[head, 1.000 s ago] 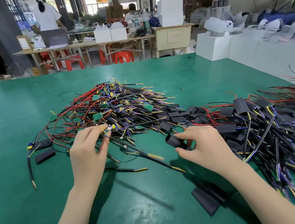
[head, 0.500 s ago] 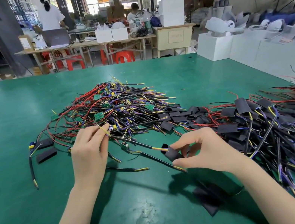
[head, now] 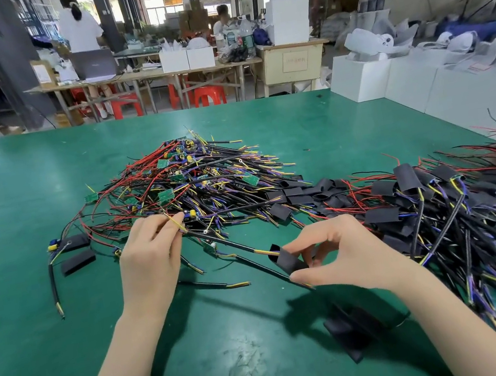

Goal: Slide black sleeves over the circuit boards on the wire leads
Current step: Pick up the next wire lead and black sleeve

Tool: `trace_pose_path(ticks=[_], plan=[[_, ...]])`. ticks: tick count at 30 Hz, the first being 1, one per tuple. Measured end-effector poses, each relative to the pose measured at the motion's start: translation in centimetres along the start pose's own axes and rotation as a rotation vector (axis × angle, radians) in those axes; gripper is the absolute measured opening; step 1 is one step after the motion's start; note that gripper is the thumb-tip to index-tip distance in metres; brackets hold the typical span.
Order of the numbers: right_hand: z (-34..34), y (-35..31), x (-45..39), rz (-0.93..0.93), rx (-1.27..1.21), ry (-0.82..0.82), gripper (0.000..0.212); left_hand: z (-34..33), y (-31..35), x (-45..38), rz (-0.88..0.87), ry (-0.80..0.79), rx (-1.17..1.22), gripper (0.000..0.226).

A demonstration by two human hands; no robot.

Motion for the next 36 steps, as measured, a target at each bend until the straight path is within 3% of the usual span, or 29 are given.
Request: trace_pose_path(ticks=[6,12,19,31,36], plan=[[0.2,0.3,-0.1,0.039,0.276,-0.007,0.024,-1.1,1.6,0.2,-0.059,-0.123,-0.034,0.016],[0.7,1.0,-0.2,-0.003,0.625,-0.008,0.023,-2.9,0.8,0.9,0.097,-0.371,0.036,0.022],[0.5,2.0,-0.1,-0.045,0.848,-0.028,0.026,-4.5,-0.5,1.9,0.208,-0.632,0.252,0.033],[-0.6,2.3,-0.3,-0.032,0.960,-0.163,0.026,-4.8,-0.4,2.1,0.127,-0.595,0.143,0.033],[-0.2,2.6,-0.2,-0.054,0.940,-0.115,0.025,-4.5,-0.2,1.8,0.094,-0.560,0.070,0.028]])
Point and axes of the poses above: each hand's wrist, its own x-axis away from the middle knuckle, its own z-axis out of the back of the hand, y = z × x, the point moved 7 cm from there along -x, towards the middle knuckle, and after that the axes turned 6 degrees about z, right-handed, at the moved point
